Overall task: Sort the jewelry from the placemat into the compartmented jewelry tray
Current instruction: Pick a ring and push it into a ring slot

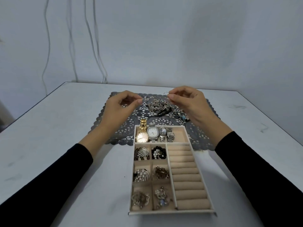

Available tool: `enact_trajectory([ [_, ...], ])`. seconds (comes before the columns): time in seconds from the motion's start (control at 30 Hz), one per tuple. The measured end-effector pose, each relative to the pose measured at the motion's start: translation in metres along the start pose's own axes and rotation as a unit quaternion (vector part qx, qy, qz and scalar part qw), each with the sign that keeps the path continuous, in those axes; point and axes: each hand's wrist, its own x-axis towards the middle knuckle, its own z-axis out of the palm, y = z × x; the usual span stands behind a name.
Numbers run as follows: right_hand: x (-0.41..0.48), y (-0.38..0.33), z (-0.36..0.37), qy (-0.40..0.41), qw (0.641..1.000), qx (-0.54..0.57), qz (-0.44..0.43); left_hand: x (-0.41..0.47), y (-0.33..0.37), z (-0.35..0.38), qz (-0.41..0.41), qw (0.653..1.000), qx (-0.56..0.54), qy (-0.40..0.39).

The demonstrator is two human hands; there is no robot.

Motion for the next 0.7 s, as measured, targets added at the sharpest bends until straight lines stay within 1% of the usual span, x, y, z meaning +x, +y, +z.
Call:
enact_trajectory([
  [0.2,-0.036,-0.009,-0.01,0.005,1.0,-0.017,-0.01,-0.017,0.019,0.009,0.005,0.999,-0.034,-0.003],
  [0.4,-0.066,-0.011,-0.021,0.015,0.999,-0.049,-0.018,-0.031,0.028,0.018,0.019,0.999,-0.044,-0.025],
  [0.57,-0.085,-0.011,-0.028,0.009,0.995,-0.095,-0.014,-0.038,0.033,0.024,0.028,0.997,-0.054,-0.038],
  [0.7,-0.093,-0.013,-0.034,-0.014,0.989,-0.146,-0.011,-0.042,0.032,0.028,0.009,0.997,-0.062,-0.05],
])
